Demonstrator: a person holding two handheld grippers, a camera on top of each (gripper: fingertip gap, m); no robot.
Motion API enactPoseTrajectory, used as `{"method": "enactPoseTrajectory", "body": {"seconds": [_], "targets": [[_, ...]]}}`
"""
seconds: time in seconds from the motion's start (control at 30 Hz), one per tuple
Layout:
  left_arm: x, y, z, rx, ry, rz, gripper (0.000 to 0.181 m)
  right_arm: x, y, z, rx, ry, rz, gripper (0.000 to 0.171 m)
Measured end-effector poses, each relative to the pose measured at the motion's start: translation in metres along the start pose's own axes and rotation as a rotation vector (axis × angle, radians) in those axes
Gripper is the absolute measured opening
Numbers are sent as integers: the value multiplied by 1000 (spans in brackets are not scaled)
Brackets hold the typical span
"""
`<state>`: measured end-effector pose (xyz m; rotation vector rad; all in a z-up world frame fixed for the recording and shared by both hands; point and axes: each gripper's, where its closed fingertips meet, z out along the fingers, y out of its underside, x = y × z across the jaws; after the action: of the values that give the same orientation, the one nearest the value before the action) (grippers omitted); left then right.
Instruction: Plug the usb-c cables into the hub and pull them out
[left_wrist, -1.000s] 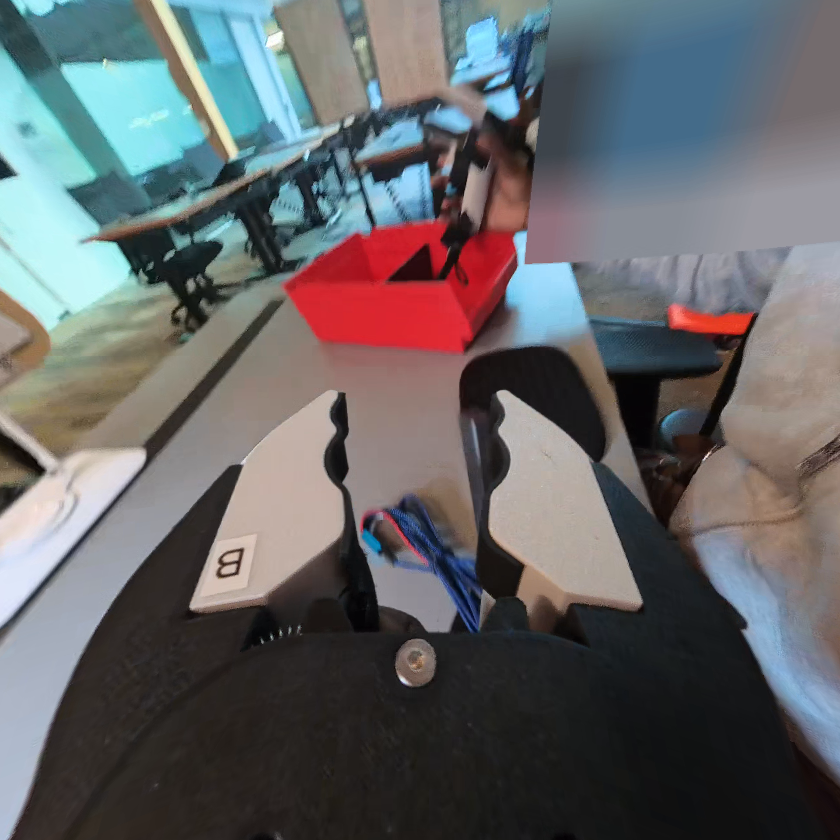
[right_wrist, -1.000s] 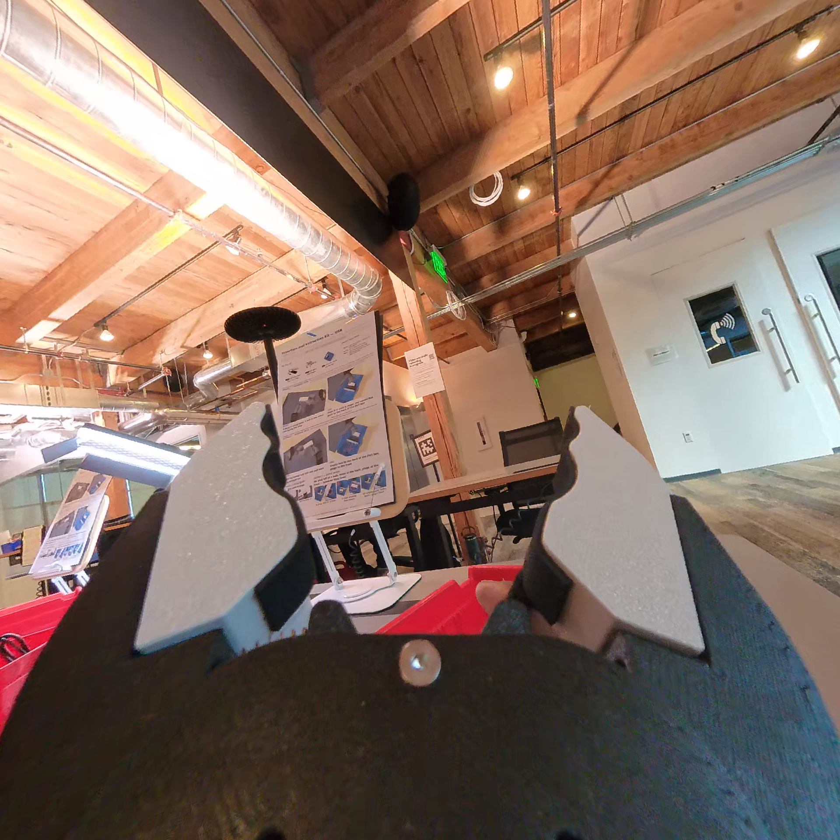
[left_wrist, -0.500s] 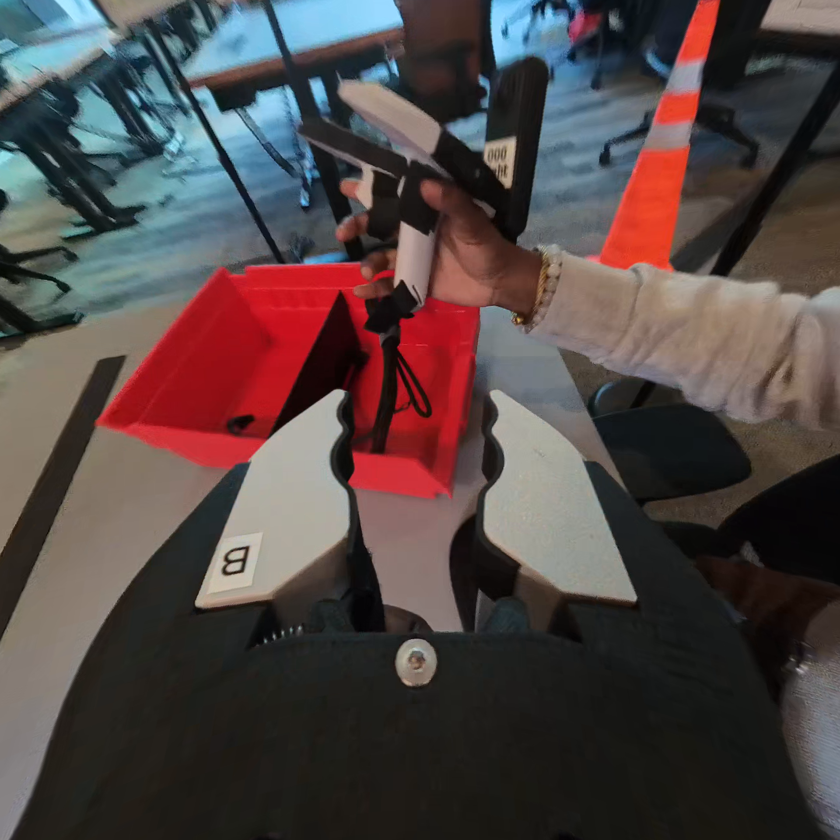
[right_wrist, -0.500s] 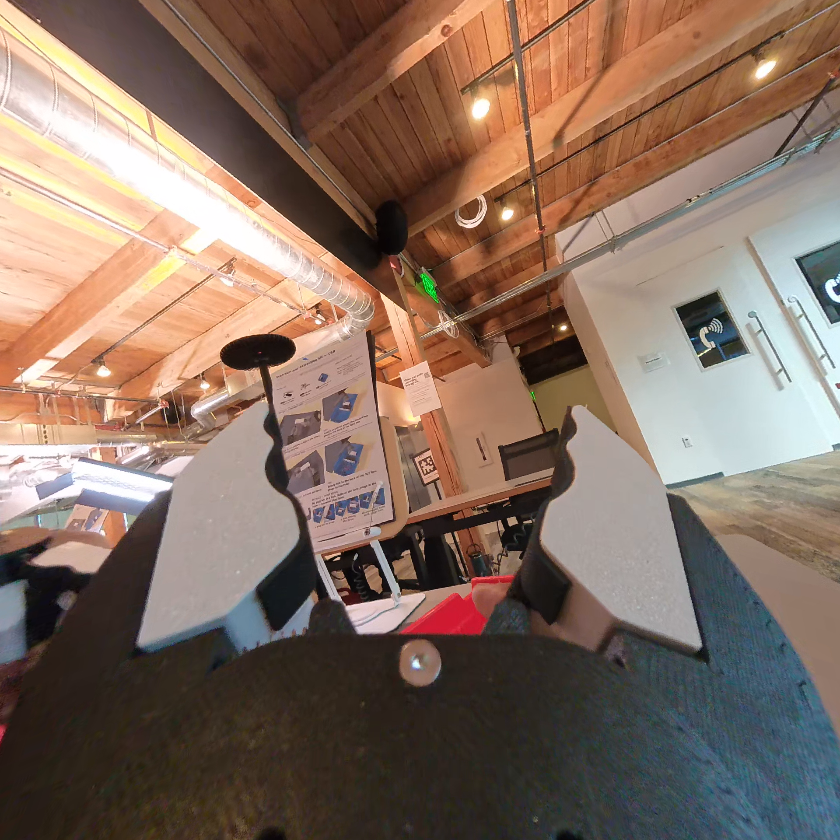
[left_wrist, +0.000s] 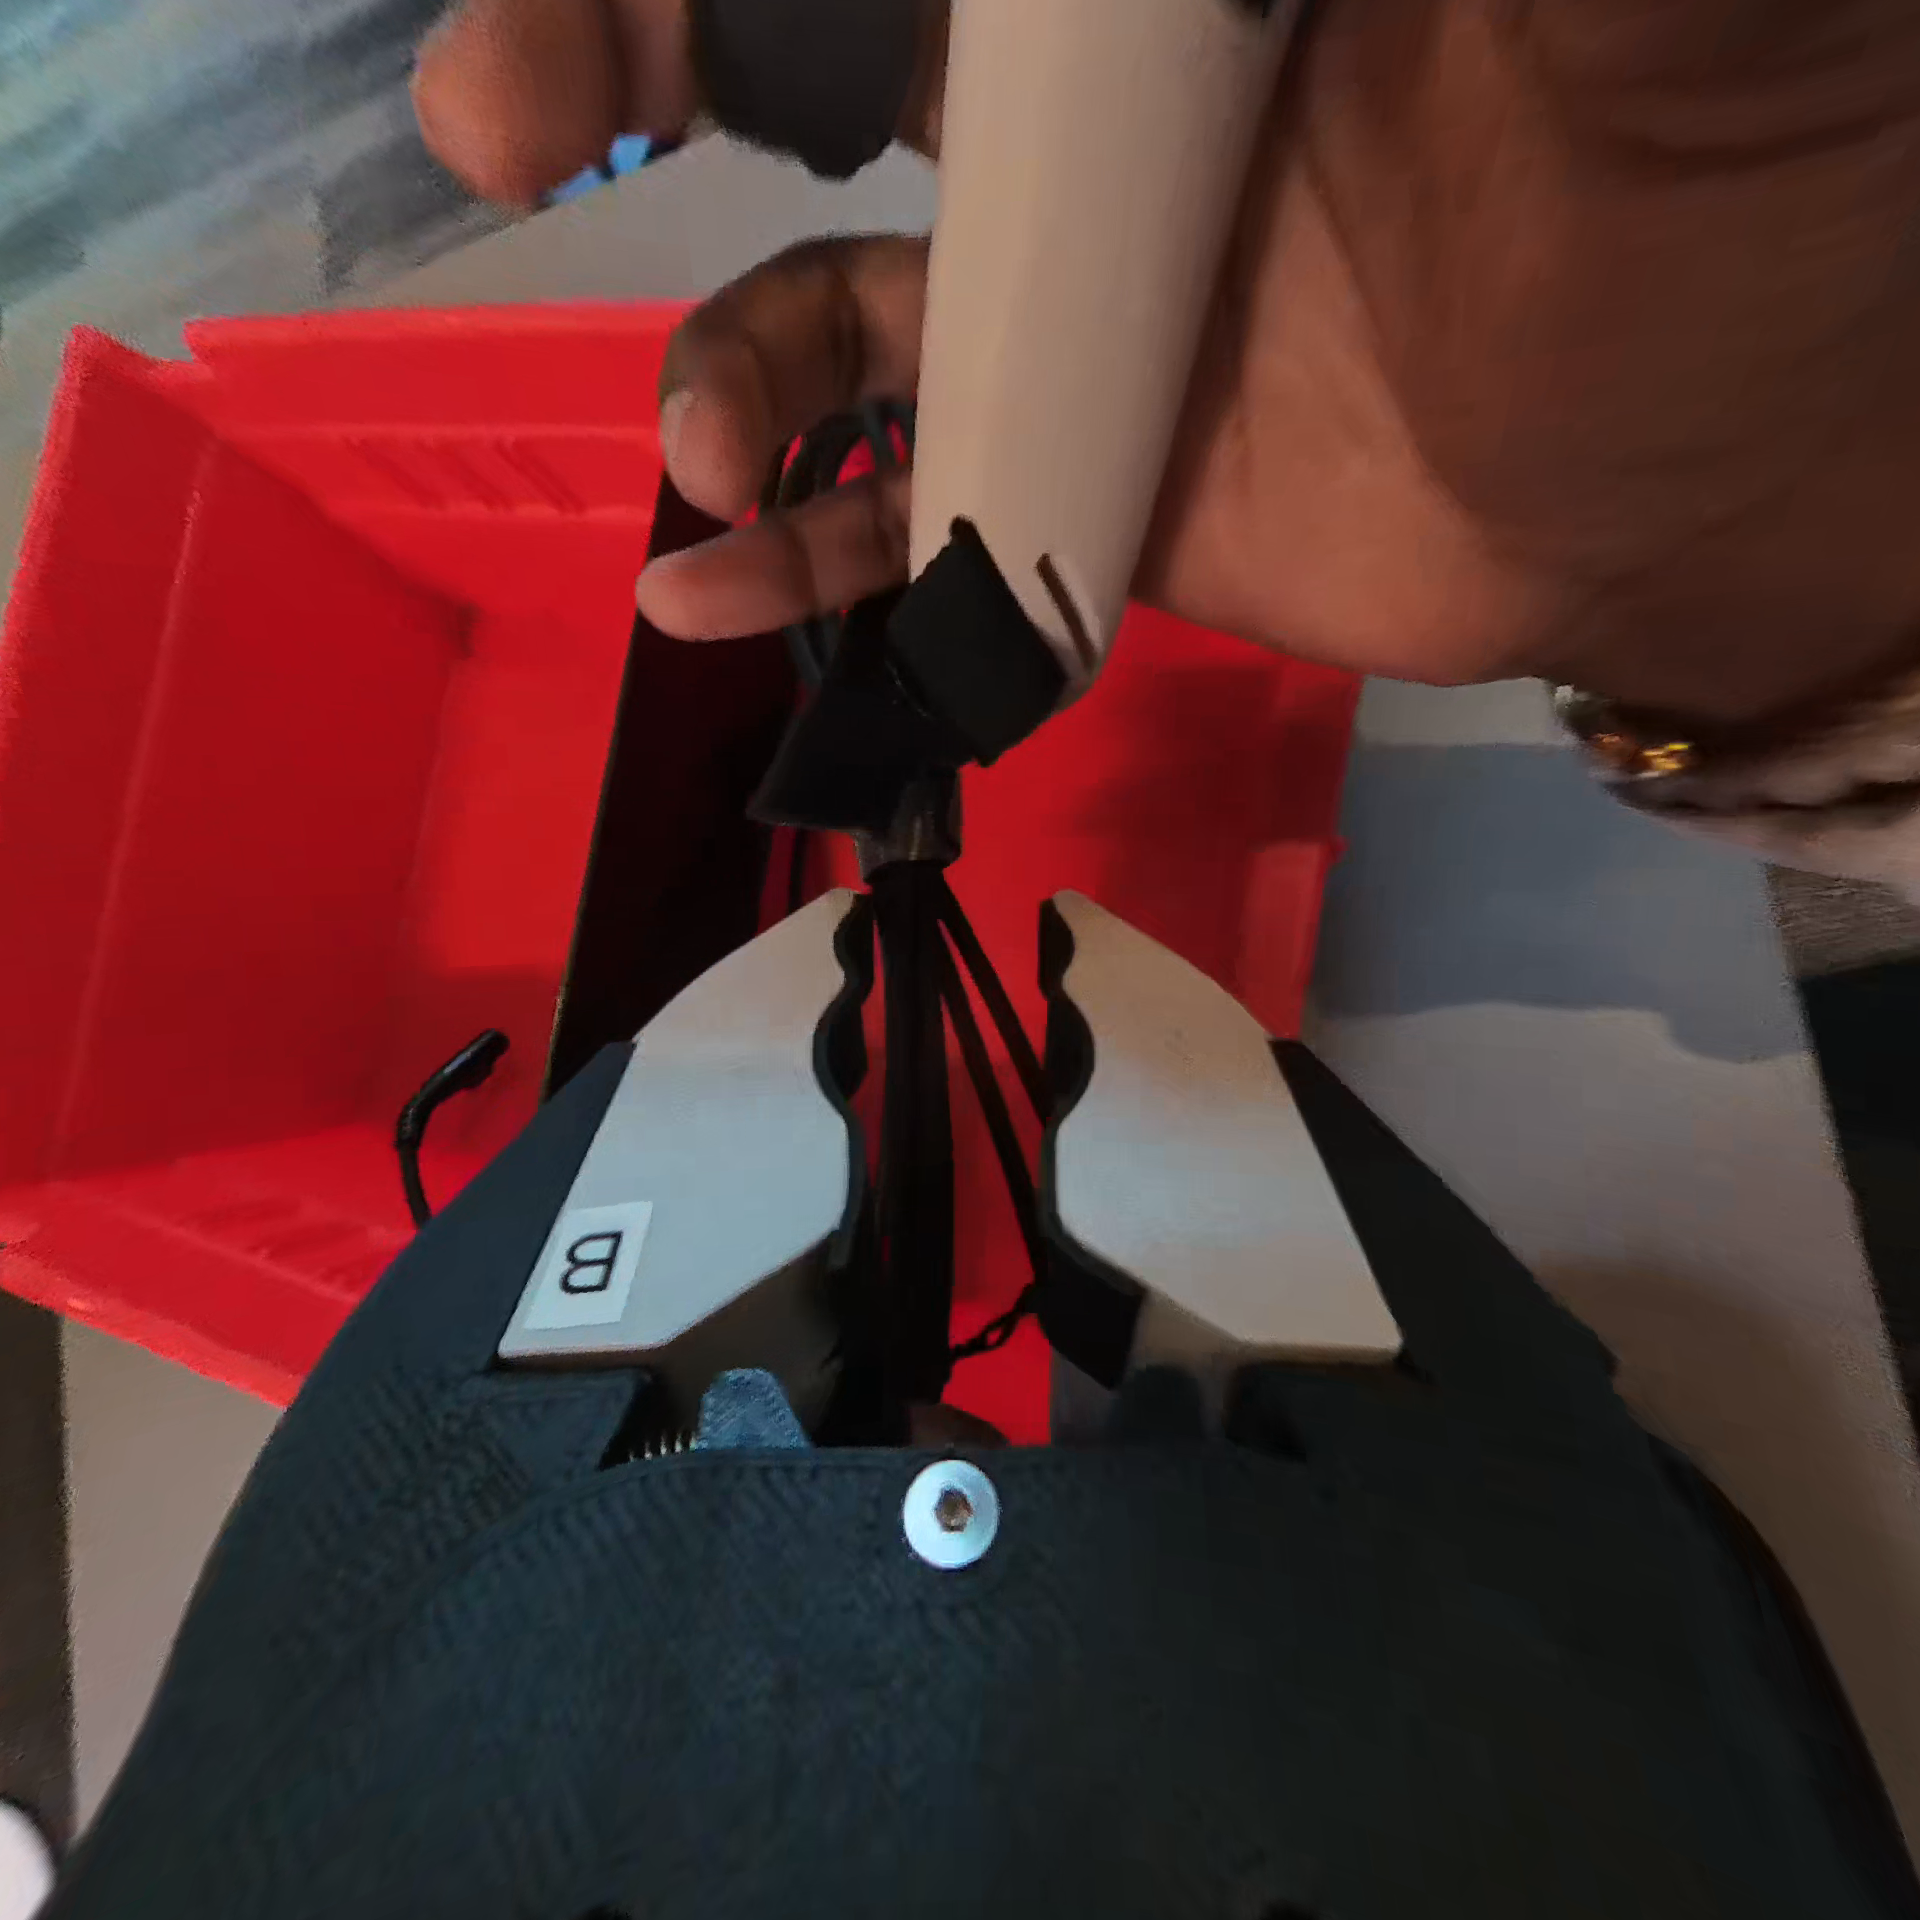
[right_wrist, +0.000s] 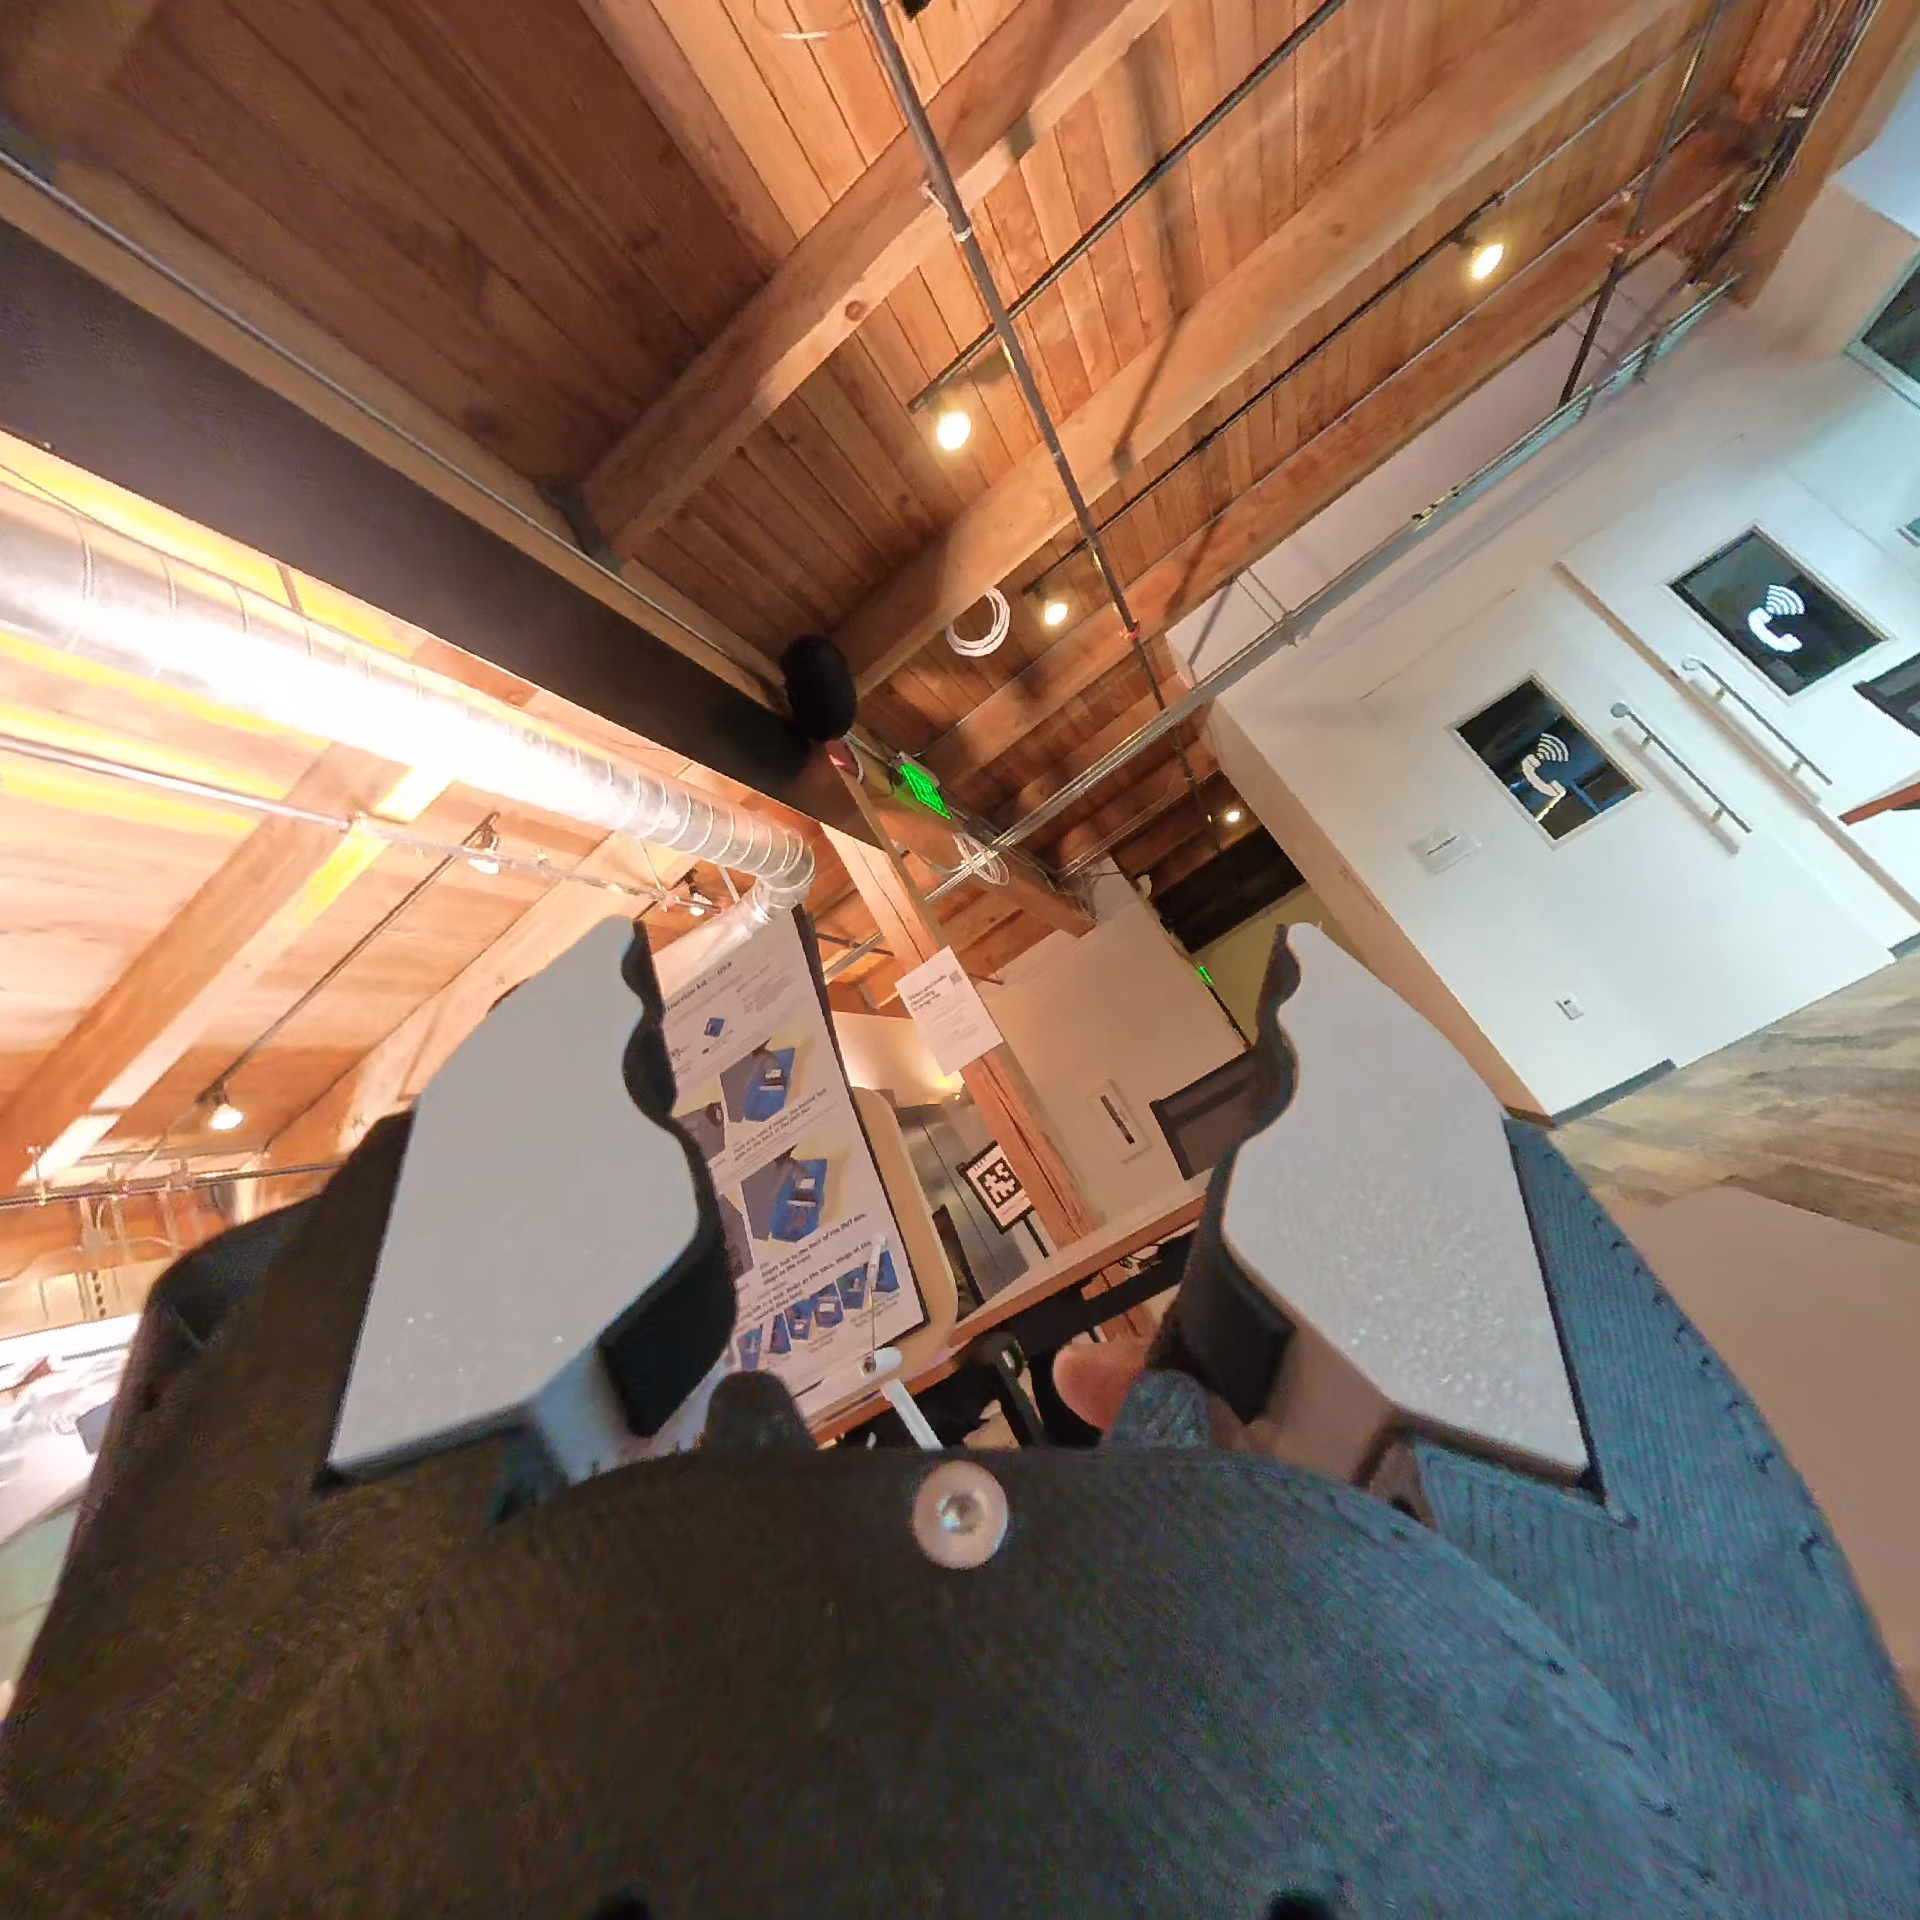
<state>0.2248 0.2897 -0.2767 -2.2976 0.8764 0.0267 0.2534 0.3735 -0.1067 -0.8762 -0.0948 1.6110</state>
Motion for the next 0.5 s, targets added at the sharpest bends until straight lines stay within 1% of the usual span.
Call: {"method": "enactPoseTrajectory", "body": {"seconds": [0.03,0.1,0.2,0.27,0.3,0.4,0.5], "targets": [[-4,1,2,-11,-32,5,21,0,-1,0,1,3,7,109],[-5,2,4,-24,-39,23,15,4,-2,-1,-7,23,17,109],[-3,4,1,-14,-5,13,14,22,-18,-3,32,77,138,115],[2,0,-4,15,56,-20,14,37,-36,-7,78,112,235,109],[4,-3,-6,25,74,-24,13,39,-40,-8,74,98,278,104],[4,-6,-5,-42,13,86,14,43,-42,-5,52,88,354,101],[5,-7,1,-72,10,109,14,43,-48,-3,42,81,334,94]]}}
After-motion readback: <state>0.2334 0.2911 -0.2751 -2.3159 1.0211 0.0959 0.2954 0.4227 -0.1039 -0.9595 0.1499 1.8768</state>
